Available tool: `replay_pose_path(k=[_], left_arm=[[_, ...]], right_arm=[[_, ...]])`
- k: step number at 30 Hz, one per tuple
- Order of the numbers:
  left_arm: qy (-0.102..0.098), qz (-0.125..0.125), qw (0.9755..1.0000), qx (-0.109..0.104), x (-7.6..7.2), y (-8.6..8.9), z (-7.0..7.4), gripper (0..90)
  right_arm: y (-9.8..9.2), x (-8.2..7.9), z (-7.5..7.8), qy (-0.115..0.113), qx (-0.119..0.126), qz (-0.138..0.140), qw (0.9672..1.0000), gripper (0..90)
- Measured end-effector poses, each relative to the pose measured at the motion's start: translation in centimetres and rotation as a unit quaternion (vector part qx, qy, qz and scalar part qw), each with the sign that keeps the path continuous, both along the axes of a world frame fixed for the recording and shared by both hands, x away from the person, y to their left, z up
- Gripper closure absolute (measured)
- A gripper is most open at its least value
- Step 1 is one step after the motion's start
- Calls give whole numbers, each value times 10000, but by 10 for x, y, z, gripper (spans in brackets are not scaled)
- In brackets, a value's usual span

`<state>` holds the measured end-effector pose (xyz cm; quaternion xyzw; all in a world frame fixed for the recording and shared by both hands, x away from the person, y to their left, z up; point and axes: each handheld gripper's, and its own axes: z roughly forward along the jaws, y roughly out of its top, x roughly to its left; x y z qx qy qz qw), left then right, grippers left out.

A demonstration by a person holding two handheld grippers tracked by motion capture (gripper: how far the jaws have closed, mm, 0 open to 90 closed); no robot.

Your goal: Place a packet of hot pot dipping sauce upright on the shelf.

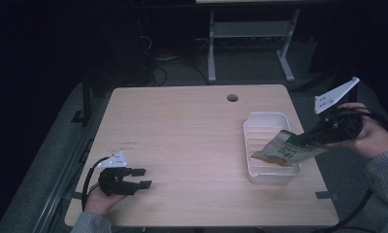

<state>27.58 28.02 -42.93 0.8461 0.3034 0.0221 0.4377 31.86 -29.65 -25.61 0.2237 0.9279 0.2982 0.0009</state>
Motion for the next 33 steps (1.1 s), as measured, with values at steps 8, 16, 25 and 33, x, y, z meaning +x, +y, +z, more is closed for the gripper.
replay_pose_path(k=[8,16,25,33], left_arm=[[6,-7,10000,-5,1,0,0,411],[-8,8,10000,-2,0,2,0,409],[-2,15,10000,33,0,1,0,407],[-4,18,10000,50,0,1,0,407]], right_arm=[[12,8,-10,186,-191,71,9996,897],[29,23,-35,330,-356,24,9988,894],[35,23,-43,248,84,-58,9996,824],[53,14,-38,218,482,94,9986,674]])
